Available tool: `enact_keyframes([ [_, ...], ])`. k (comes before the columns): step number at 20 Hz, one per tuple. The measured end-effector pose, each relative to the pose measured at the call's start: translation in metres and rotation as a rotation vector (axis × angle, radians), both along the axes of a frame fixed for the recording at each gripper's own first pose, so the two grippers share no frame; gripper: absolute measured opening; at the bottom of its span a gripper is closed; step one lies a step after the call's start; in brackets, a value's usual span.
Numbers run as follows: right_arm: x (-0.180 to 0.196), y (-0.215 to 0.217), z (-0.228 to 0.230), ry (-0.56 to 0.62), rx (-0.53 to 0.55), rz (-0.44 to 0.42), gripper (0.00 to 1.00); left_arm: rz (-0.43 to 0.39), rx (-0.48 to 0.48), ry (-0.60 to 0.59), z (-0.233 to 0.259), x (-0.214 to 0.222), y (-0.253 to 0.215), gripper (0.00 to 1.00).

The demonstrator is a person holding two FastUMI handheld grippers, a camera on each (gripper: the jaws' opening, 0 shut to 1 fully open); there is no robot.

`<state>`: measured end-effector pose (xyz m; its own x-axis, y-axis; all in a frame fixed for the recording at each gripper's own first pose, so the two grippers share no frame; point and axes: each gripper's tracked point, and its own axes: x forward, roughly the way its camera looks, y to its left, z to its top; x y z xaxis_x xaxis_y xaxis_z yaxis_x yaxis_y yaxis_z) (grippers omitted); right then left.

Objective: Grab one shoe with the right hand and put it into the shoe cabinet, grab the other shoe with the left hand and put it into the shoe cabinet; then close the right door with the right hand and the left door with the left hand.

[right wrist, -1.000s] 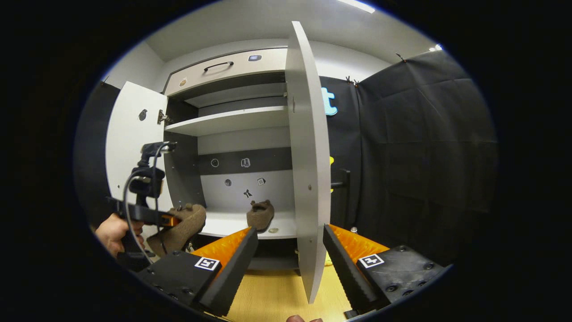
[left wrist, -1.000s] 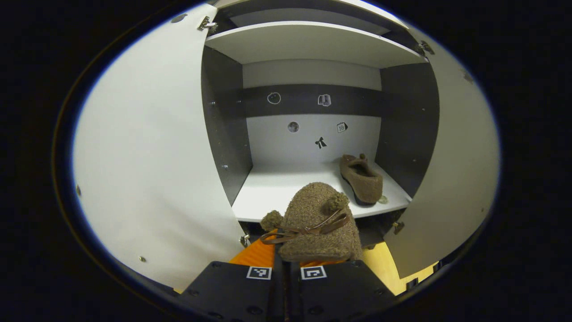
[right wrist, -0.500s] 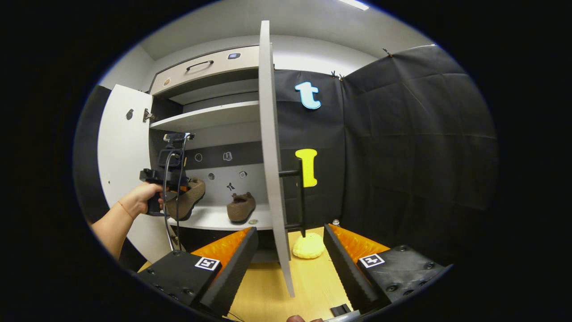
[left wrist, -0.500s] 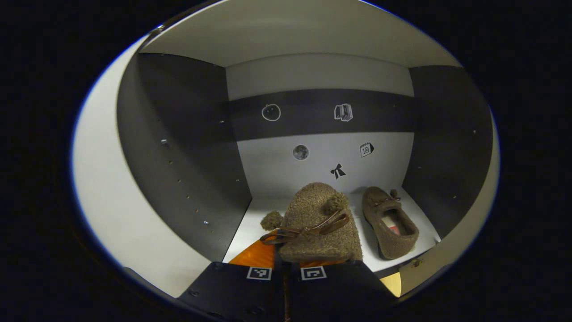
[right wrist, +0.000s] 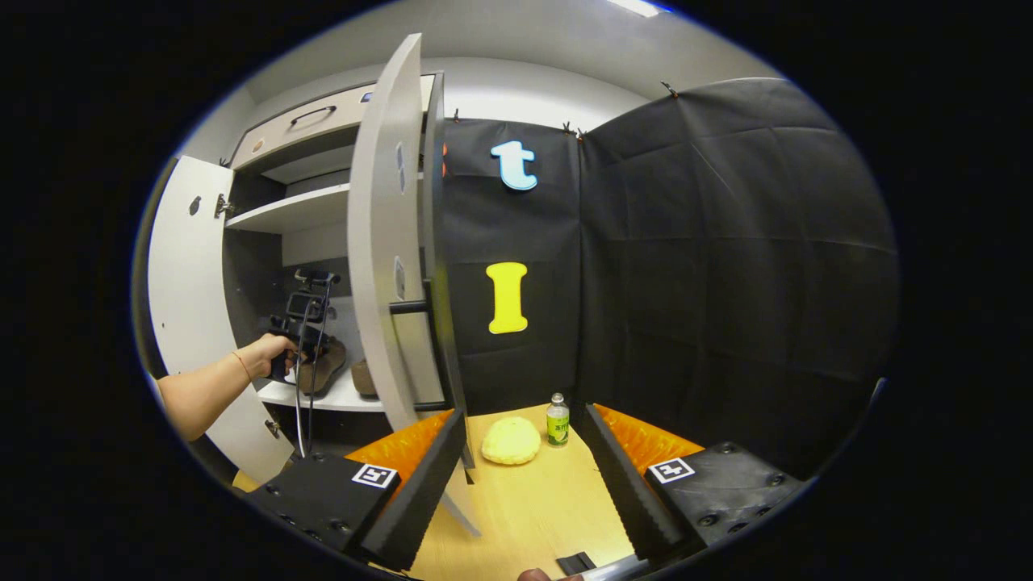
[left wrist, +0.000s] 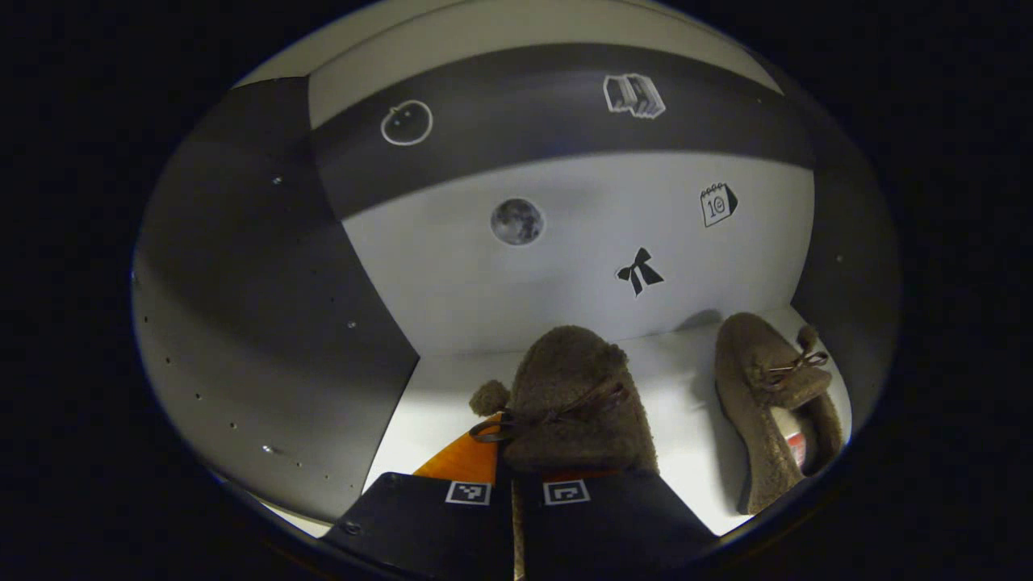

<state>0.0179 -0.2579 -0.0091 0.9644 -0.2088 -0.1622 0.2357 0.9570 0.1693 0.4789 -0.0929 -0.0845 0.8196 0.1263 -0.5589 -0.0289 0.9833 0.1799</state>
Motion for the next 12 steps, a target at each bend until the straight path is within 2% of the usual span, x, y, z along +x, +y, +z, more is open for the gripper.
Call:
enact_keyframes([
  [4,0.012,-0.011,-0.005,0.008,0.021,-0.012,0.98,0.014,0.018,0.046,-0.014,0.003,0.003,0.10],
  [8,0.022,-0.017,-0.007,0.006,0.033,-0.019,0.98,0.014,0.012,0.062,-0.013,-0.005,0.003,0.15],
  [9,0.024,-0.018,-0.008,0.004,0.036,-0.018,0.98,0.004,0.011,0.059,-0.010,-0.009,0.002,0.21],
  [10,0.025,-0.018,-0.007,0.002,0.040,-0.019,0.98,-0.004,0.021,0.054,-0.007,-0.014,0.003,0.32],
  [12,0.026,-0.019,-0.007,-0.001,0.054,-0.022,0.98,-0.019,0.050,0.035,0.000,-0.023,0.004,0.36],
])
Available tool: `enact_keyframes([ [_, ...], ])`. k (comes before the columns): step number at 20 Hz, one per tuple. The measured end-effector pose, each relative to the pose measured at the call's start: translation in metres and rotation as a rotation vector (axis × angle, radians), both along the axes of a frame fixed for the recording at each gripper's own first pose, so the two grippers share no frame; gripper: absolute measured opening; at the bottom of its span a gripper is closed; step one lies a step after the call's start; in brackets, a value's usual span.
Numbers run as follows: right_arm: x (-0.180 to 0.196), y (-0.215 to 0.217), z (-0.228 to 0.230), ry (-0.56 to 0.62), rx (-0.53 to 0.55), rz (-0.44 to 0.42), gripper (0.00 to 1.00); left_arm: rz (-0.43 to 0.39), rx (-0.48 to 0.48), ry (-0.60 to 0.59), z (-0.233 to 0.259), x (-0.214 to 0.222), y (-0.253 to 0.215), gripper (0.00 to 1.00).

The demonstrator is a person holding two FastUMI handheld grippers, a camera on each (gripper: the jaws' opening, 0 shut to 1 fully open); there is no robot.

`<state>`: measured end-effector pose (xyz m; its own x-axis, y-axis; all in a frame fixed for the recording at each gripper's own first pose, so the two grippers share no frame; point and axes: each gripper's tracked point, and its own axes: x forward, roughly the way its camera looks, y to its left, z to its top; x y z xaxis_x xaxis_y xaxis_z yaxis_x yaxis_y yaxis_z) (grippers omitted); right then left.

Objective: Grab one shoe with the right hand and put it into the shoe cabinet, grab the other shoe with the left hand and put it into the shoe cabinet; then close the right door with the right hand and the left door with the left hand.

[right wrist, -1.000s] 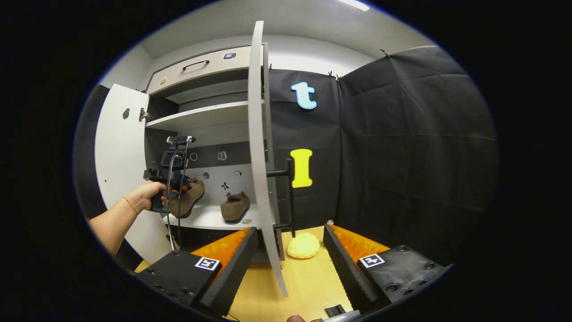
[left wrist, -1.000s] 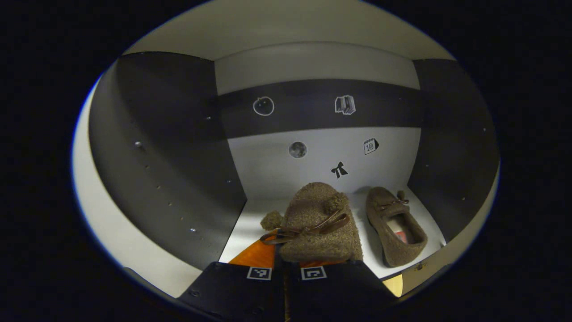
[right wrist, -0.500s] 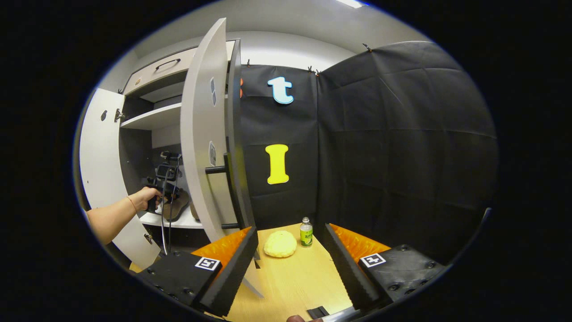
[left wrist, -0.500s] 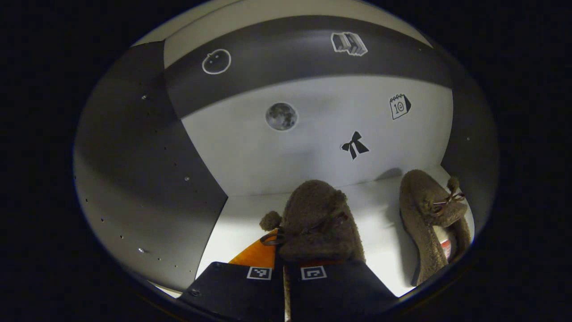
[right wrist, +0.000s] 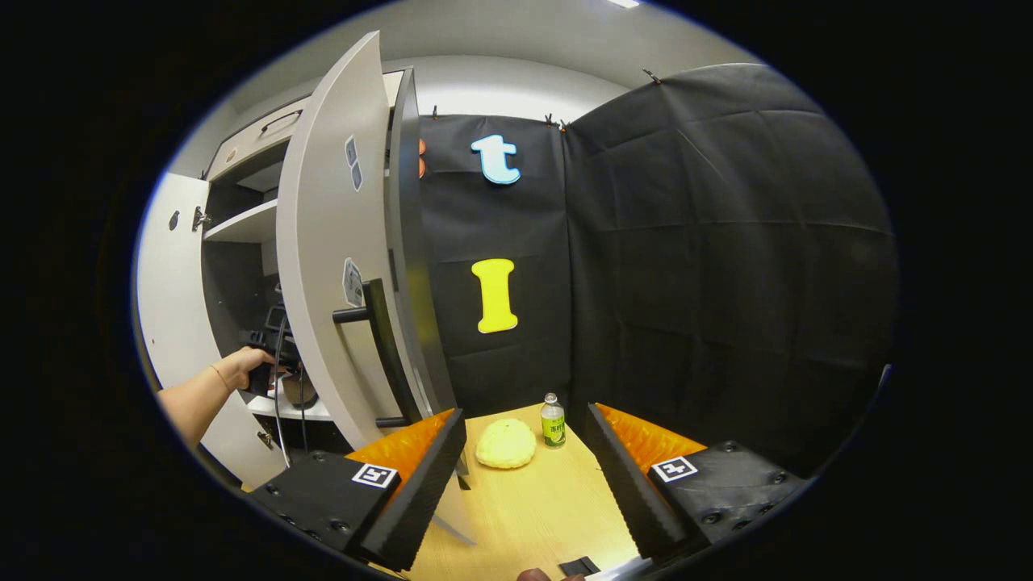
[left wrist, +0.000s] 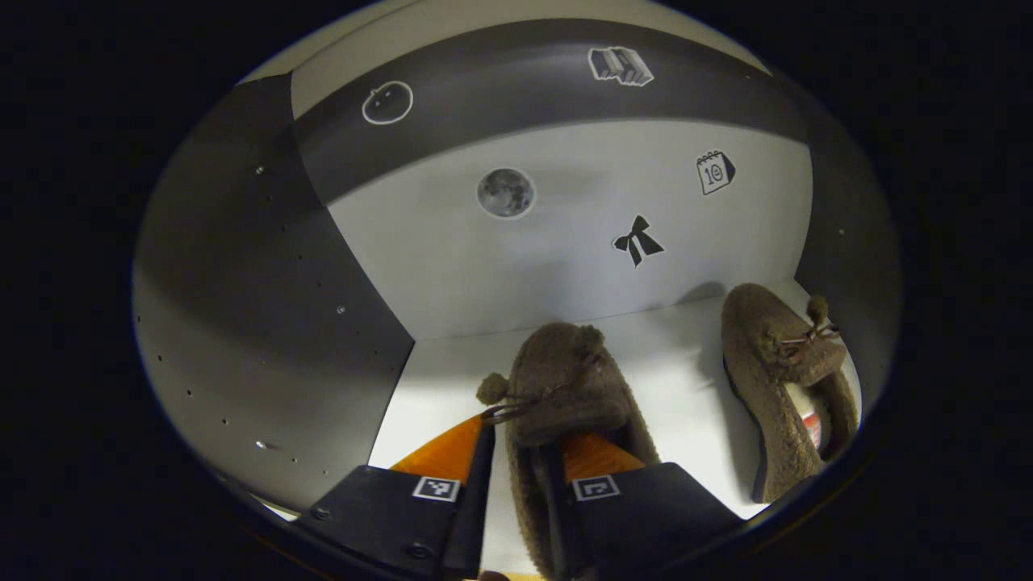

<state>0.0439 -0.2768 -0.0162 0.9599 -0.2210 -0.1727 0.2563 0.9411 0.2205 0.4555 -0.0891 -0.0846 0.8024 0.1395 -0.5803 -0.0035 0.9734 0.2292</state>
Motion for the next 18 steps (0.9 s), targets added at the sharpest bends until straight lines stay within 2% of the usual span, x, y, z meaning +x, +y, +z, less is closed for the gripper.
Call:
enact_keyframes([
  [1,-0.001,0.000,-0.001,0.000,0.004,-0.003,0.98,-0.007,0.018,-0.020,0.006,-0.005,0.002,0.46],
  [2,-0.002,-0.002,-0.001,0.002,0.003,-0.008,0.98,-0.016,0.031,-0.046,0.014,-0.010,0.002,0.50],
  [4,-0.004,-0.003,-0.001,0.006,-0.006,-0.011,0.98,-0.038,0.021,-0.096,0.028,-0.023,-0.003,0.64],
  [5,-0.004,-0.003,-0.001,0.007,-0.009,-0.009,0.98,-0.046,0.014,-0.127,0.036,-0.031,-0.006,0.76],
  [6,-0.005,-0.002,0.000,0.005,-0.011,-0.006,0.98,-0.054,0.022,-0.163,0.045,-0.038,-0.006,0.80],
  [8,-0.003,-0.004,0.002,0.003,-0.022,-0.002,0.98,-0.065,0.059,-0.244,0.067,-0.056,-0.005,0.95],
  [11,0.004,-0.005,0.009,-0.009,-0.030,0.009,0.98,-0.082,0.065,-0.360,0.100,-0.089,-0.009,0.93],
  [18,0.030,-0.004,0.011,-0.008,-0.053,0.041,0.98,-0.096,-0.115,-0.614,0.180,-0.188,-0.015,0.95],
])
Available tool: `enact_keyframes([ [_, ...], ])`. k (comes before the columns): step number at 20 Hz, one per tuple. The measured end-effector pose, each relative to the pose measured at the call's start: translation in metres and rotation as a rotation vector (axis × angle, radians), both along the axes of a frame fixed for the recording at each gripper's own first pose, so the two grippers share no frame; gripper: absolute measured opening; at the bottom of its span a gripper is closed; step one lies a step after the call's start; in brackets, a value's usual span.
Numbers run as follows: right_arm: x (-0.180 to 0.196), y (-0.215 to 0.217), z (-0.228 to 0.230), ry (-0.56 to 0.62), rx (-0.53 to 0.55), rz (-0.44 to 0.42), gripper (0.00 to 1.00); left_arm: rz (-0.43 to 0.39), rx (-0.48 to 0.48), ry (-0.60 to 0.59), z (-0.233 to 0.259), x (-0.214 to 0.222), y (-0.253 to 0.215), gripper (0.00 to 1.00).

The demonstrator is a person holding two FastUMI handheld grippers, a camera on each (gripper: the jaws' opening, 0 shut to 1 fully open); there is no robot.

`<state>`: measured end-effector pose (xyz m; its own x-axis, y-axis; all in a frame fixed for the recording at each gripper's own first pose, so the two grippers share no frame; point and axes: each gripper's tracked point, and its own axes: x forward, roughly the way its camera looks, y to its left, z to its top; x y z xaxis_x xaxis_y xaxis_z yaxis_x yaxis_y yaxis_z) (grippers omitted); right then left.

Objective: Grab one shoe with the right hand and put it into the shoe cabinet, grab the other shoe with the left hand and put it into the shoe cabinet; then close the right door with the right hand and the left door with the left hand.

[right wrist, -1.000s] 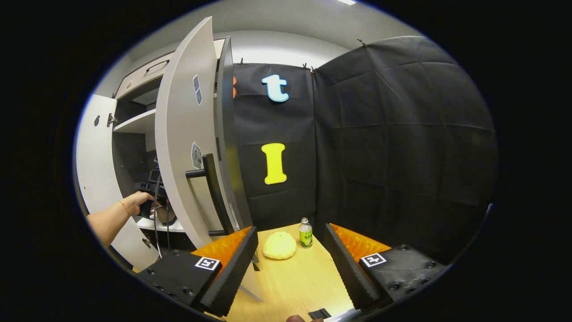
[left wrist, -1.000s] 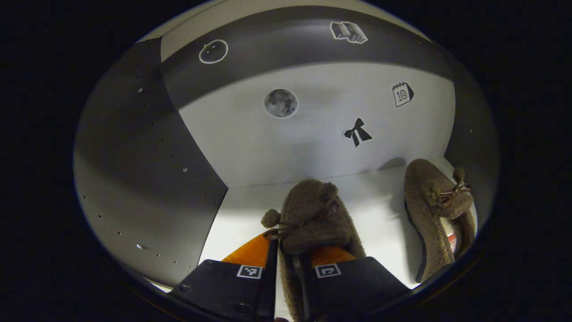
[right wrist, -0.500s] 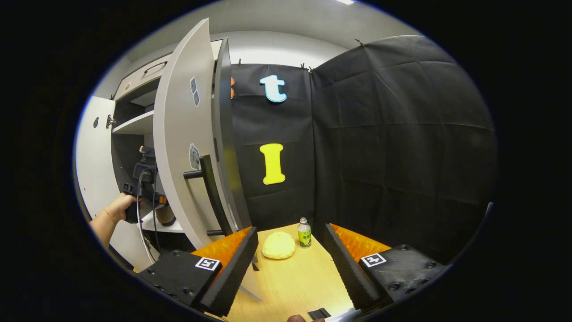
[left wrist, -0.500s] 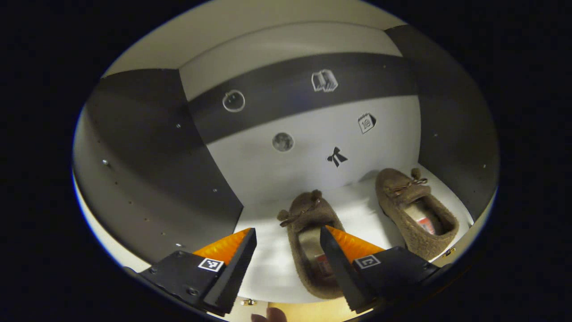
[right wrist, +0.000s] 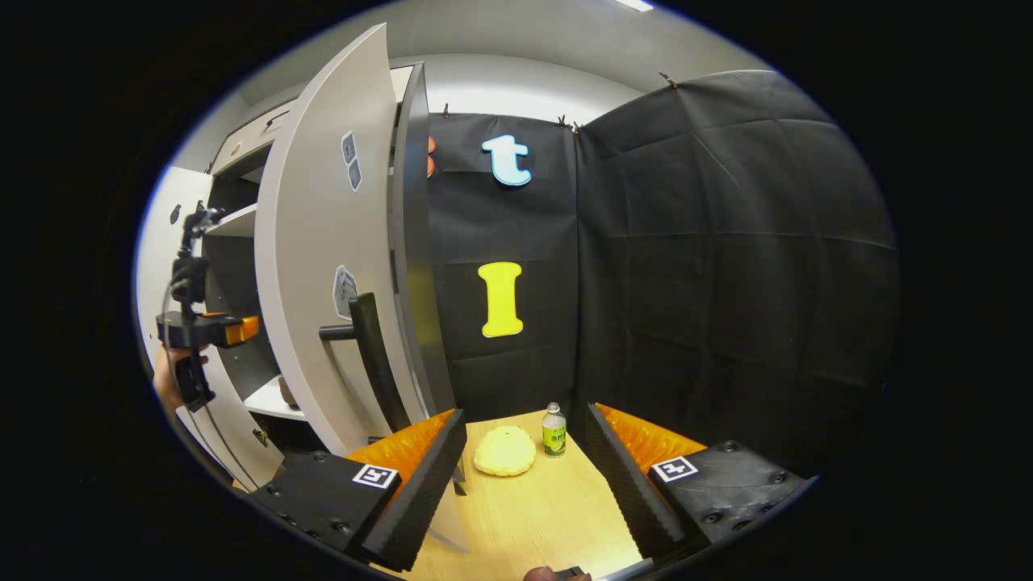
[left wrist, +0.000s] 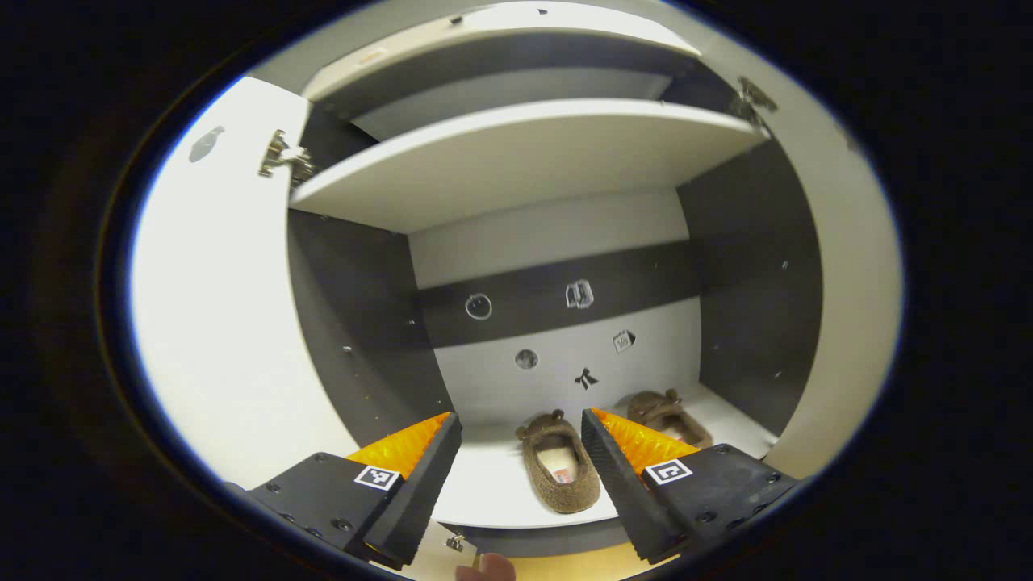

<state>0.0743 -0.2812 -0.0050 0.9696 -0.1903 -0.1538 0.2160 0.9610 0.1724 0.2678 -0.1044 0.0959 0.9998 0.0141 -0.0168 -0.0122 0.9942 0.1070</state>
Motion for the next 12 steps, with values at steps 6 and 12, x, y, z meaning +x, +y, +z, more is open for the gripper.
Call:
enact_keyframes([
  [6,0.017,0.005,0.012,-0.024,0.026,0.038,1.00,-0.029,-0.098,-0.019,-0.007,-0.081,0.005,0.96],
  [12,0.024,0.013,0.015,-0.041,0.017,0.054,0.98,-0.053,-0.116,0.015,-0.027,-0.141,0.019,0.96],
])
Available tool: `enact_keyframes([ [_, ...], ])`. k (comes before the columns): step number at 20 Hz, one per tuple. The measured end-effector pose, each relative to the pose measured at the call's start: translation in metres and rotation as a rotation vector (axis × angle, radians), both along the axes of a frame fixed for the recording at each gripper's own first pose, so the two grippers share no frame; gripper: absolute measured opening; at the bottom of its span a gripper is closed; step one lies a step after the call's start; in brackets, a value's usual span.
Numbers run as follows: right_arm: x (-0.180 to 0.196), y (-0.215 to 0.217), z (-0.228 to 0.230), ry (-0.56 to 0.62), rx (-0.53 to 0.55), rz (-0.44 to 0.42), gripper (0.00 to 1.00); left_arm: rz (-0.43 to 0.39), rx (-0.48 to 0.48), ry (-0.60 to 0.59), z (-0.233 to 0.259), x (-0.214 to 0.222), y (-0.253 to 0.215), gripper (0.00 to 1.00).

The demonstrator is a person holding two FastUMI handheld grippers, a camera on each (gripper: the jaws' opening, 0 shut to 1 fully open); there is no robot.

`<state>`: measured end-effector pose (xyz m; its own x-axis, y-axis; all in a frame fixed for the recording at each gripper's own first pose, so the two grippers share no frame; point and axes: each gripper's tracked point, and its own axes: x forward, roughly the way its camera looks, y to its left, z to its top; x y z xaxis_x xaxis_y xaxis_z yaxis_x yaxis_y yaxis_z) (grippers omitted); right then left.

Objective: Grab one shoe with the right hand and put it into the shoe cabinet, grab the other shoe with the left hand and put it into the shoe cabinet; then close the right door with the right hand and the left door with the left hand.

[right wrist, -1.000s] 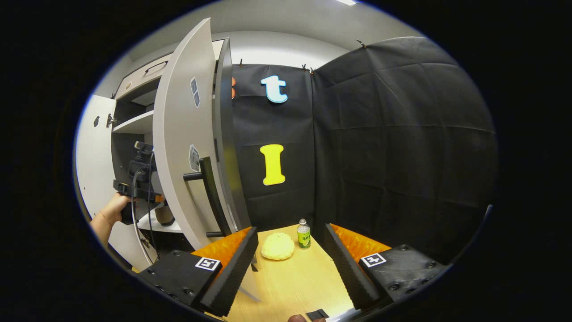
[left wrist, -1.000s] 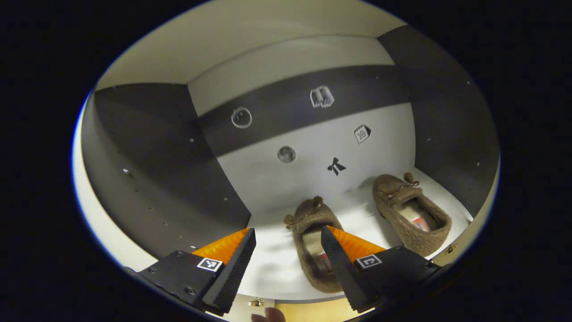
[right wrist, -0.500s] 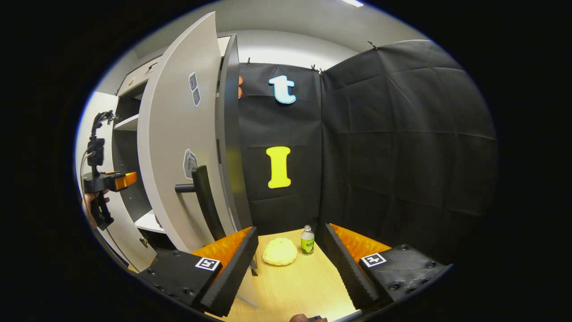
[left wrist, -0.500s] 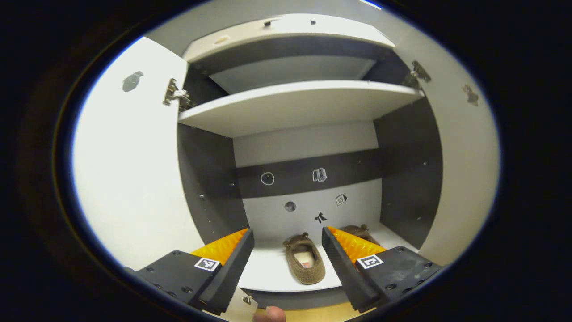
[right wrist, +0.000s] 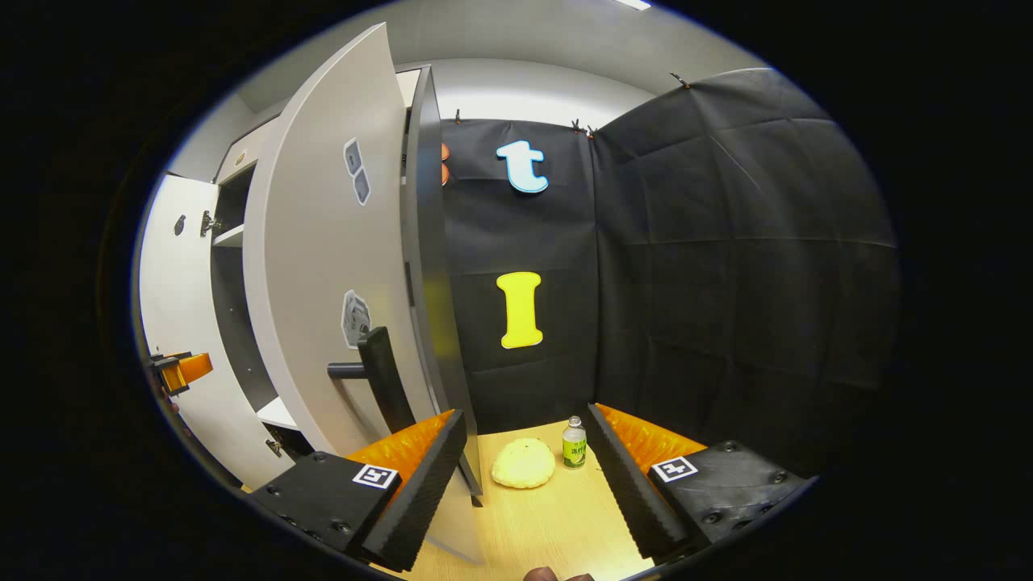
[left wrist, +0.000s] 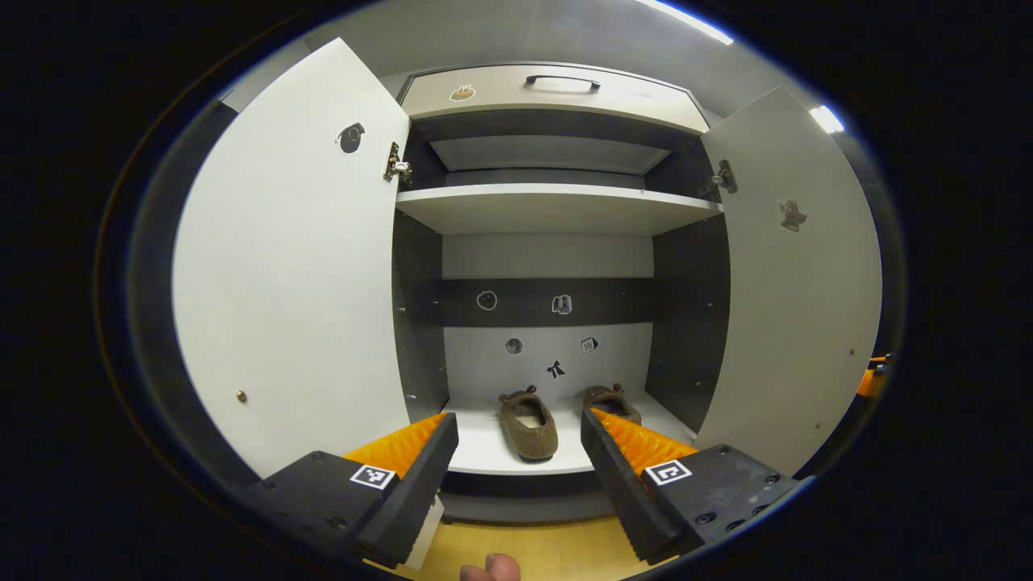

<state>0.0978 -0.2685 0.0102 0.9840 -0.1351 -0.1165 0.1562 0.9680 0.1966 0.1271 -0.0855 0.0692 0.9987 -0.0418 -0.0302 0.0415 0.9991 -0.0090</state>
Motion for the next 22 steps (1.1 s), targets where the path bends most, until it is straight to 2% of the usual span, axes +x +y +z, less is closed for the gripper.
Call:
enact_keyframes([
  [4,-0.001,0.000,0.000,-0.005,0.012,-0.007,0.98,-0.013,0.034,0.027,-0.018,-0.027,0.006,0.96],
  [8,-0.004,0.003,0.003,-0.015,-0.031,-0.043,0.98,-0.023,0.029,0.043,-0.033,-0.043,0.012,0.96],
  [11,-0.007,0.020,0.005,-0.010,-0.030,-0.038,0.97,-0.035,0.018,0.057,-0.042,-0.053,0.017,0.97],
  [14,-0.010,0.037,0.006,-0.017,-0.029,-0.033,0.98,-0.015,0.046,0.071,-0.052,-0.060,0.028,0.96],
  [22,-0.004,0.113,0.010,-0.037,-0.007,0.089,0.98,0.022,0.057,0.104,-0.071,-0.079,0.057,0.96],
])
